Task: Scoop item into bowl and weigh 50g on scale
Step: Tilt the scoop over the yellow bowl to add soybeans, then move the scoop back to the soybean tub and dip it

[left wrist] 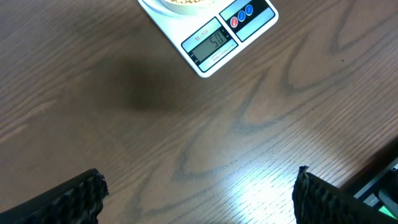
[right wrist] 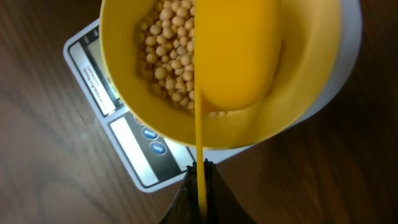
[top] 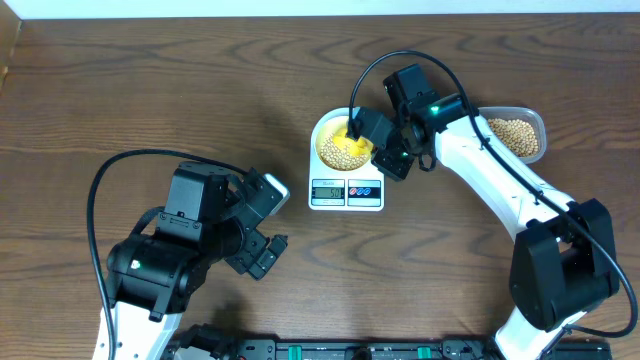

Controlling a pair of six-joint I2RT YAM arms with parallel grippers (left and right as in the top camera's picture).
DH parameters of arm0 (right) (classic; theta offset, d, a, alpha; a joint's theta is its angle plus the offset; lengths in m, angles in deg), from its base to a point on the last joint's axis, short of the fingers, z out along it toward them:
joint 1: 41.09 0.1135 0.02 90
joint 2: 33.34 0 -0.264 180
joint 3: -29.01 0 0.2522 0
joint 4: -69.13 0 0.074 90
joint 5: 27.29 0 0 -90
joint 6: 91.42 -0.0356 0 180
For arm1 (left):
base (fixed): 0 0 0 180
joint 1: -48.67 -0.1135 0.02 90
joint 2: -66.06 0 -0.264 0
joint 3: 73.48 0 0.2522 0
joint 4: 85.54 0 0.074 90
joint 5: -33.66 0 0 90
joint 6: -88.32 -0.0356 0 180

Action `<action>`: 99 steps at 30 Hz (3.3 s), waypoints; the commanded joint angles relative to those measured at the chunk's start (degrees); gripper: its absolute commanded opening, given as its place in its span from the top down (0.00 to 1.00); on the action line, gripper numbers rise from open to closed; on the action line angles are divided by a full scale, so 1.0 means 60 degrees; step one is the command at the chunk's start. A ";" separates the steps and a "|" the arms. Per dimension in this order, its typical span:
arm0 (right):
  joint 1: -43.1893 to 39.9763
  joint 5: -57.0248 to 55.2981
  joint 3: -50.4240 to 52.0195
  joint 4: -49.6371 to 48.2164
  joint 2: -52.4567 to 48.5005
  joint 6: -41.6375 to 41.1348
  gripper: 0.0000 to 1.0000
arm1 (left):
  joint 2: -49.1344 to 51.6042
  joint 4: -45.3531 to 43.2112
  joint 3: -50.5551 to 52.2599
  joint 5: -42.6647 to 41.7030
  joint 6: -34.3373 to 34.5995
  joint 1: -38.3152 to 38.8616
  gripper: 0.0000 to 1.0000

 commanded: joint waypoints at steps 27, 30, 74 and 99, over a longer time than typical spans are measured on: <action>0.0299 -0.1945 -0.0823 -0.0131 -0.0251 -0.0182 0.99 | 0.0004 0.0022 -0.0299 0.0062 -0.0055 -0.0055 0.02; 0.0317 -0.1916 -0.1854 0.1239 -0.0251 -0.0178 0.99 | 0.0004 0.0022 -0.0299 0.0062 -0.0055 -0.0055 0.02; 0.0481 -0.0703 -0.3421 0.2579 -0.1974 -0.0678 0.99 | 0.0004 0.0022 -0.0302 0.0062 -0.0055 -0.0055 0.02; -0.1800 0.3417 -0.4029 0.5289 -0.0743 -0.0980 0.99 | 0.0004 0.0022 -0.0302 0.0062 -0.0055 -0.0055 0.02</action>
